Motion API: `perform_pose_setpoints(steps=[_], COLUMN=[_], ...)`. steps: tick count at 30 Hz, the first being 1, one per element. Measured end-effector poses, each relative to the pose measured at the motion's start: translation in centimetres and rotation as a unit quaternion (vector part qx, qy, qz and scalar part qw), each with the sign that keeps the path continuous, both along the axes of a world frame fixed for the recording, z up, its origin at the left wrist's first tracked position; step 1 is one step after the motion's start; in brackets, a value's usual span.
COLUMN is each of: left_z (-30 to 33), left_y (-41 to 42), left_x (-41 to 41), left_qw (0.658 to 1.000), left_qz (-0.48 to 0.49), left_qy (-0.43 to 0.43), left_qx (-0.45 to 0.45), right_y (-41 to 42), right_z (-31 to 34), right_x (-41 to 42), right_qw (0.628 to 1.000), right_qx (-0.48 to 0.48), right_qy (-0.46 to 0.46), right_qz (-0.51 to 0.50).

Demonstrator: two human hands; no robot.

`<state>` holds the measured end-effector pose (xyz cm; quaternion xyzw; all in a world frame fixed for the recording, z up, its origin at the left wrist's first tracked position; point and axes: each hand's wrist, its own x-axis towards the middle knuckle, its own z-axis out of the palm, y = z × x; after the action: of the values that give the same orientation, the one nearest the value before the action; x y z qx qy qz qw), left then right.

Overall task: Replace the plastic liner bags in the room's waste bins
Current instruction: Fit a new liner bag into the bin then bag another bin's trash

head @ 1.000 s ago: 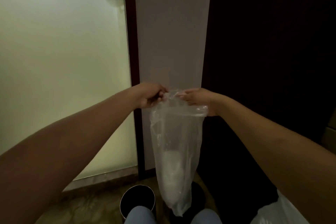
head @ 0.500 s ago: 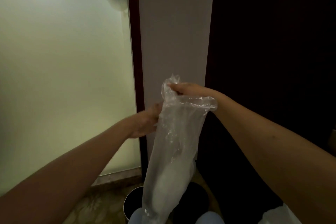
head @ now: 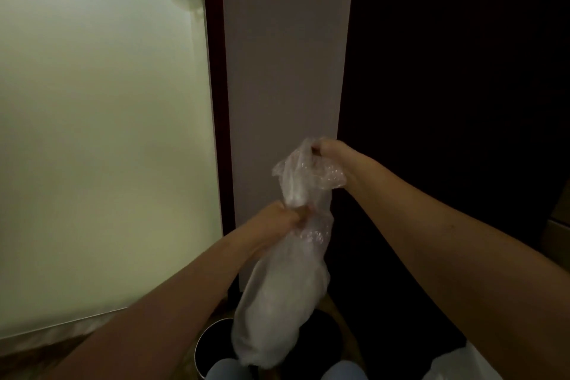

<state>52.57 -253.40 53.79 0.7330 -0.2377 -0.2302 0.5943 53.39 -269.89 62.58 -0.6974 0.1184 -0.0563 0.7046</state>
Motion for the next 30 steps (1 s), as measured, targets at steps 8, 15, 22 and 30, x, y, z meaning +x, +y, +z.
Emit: perform_pose_setpoints(steps=[8, 15, 22, 30], left_z=[2.7, 7.3, 9.4, 5.5], left_y=[-1.6, -3.2, 0.0, 5.8], left_x=[3.1, 2.6, 5.0, 4.3], left_qw=[0.96, 0.977, 0.979, 0.984], left_qz=[0.122, 0.109, 0.071, -0.127], left_qy=[0.133, 0.065, 0.017, -0.005], left_qx=[-0.214, -0.169, -0.188, 0.122], right_y=[-3.7, 1.5, 1.4, 1.6], right_z=[-4.8, -8.1, -8.1, -6.1], right_x=[-3.0, -3.1, -0.8, -0.2], right_qw=[0.985, 0.918, 0.952, 0.962], right_qx=[-0.016, -0.294, -0.265, -0.222], right_qy=[-0.074, -0.058, -0.142, -0.143], right_qz=[0.153, 0.258, 0.058, 0.075])
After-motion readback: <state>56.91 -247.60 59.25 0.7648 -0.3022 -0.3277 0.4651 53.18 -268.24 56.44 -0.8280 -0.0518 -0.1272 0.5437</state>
